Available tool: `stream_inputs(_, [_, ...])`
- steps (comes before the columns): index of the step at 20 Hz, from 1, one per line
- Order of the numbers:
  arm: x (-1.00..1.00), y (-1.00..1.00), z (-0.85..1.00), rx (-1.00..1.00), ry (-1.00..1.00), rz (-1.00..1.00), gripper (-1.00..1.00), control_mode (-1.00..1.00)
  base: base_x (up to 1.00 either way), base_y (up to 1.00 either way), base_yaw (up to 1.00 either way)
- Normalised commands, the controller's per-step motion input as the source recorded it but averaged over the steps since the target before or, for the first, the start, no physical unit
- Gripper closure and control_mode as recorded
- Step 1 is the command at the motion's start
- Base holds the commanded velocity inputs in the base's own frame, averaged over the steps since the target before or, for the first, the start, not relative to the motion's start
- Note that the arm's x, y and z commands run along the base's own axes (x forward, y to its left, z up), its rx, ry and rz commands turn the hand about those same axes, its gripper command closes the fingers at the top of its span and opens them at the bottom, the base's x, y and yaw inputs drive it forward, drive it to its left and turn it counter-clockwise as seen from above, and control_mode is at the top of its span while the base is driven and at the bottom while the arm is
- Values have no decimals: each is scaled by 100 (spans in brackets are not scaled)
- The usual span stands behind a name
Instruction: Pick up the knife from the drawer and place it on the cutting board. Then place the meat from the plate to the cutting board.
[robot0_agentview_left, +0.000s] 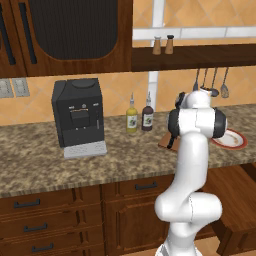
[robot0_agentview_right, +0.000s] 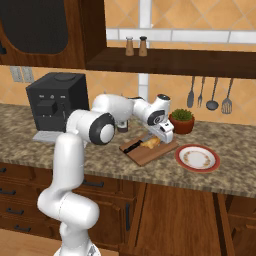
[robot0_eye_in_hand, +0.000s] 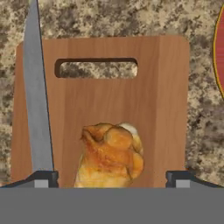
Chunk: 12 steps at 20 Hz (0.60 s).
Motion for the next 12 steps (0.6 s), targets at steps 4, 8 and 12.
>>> stream_inputs(4, [-72, 31, 84, -2, -12, 5, -100, -100, 0, 0, 0])
stream_inputs(8, [-83, 73, 61, 0, -15, 10, -100, -100, 0, 0, 0])
stream_inputs(12, [-82, 91, 32, 0, -17, 10, -100, -100, 0, 0, 0])
